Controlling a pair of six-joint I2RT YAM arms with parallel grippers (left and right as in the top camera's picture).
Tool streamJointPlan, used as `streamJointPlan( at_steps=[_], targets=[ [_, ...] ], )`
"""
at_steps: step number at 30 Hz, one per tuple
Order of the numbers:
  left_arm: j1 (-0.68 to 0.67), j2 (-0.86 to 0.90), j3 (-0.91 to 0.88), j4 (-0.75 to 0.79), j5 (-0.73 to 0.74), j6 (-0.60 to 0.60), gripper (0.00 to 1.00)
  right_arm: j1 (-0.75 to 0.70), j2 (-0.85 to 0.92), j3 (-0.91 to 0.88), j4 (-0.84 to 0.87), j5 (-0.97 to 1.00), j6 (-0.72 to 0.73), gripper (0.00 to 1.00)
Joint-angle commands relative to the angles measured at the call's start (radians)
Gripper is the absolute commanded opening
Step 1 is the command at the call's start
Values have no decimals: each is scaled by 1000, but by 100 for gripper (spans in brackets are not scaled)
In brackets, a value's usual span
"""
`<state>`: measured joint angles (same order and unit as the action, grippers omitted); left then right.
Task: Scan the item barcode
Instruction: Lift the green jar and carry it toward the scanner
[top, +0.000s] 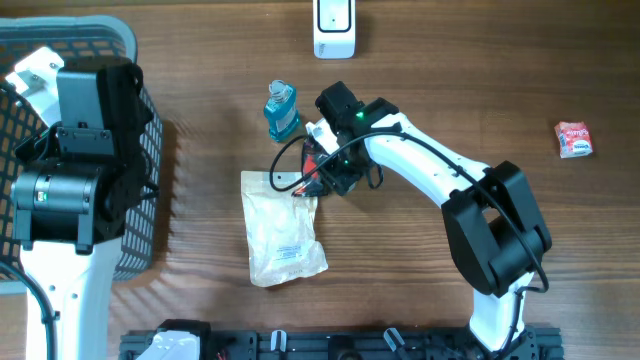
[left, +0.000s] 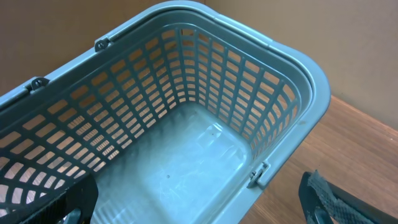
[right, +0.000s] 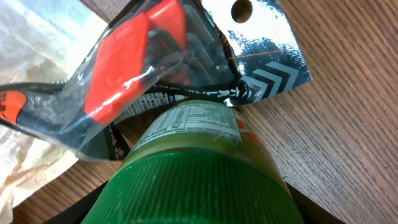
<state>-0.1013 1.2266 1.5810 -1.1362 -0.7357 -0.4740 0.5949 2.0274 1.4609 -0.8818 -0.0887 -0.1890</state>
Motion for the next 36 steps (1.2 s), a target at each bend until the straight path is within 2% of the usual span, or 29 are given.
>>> streamJointPlan(
  at_steps=[1, 3, 11, 16, 19, 27, 36],
  targets=[
    [8, 0, -6, -1, -10, -17, 100, 2, 13, -5, 3, 10, 104, 57],
    [8, 0, -6, -1, -10, -17, 100, 2, 13, -4, -6, 10, 171, 53],
    [8, 0, -6, -17, -9, -17, 100, 1, 9, 27, -72, 10, 370, 53],
    [8, 0, -6, -32, 48, -17, 100, 0, 3, 129, -183, 10, 524, 53],
    [8, 0, -6, -32, 66, -17, 100, 0, 3, 218, -288, -10, 568, 53],
    [8, 0, -6, -32, 66, -17, 100, -5, 3, 396, -481, -233, 636, 53],
    [8, 0, -6, -32, 66, -17, 100, -76, 3, 410, -655, -604, 636, 53]
  ],
)
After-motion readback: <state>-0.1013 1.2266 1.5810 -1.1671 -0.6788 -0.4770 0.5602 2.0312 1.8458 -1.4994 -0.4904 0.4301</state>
